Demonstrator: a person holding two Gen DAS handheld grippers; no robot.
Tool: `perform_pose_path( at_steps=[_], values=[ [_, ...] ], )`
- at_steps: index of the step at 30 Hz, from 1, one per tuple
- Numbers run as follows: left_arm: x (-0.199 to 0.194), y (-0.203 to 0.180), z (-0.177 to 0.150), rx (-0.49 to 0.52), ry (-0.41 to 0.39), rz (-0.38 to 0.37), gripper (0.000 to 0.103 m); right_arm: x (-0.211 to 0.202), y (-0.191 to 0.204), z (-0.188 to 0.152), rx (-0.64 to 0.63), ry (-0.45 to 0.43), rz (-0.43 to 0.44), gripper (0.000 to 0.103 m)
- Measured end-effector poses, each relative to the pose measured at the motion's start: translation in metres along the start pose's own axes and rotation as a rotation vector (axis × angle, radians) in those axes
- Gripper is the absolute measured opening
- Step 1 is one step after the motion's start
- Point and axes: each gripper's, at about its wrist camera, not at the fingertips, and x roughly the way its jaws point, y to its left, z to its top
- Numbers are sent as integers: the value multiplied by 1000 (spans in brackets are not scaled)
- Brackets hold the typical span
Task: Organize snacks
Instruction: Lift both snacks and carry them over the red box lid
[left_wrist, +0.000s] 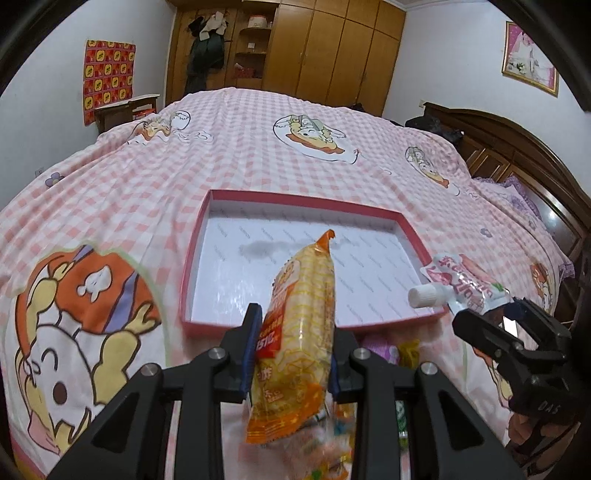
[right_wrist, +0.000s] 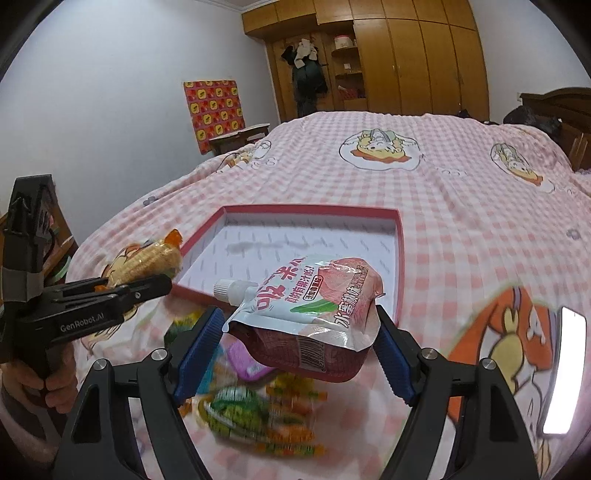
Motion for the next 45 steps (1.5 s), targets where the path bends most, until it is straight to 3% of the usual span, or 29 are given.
perform_pose_path(
  at_steps=[14, 29, 45],
  values=[
    [55, 3, 31, 2, 40, 32, 31, 50, -14, 33, 24, 14, 14, 81],
    [108, 4, 42, 21, 91, 55, 31, 102, -33, 43, 30, 57, -48, 81],
    [115, 0, 39, 44, 78, 72, 31, 125, -37, 34, 18, 95, -75, 81]
  ],
)
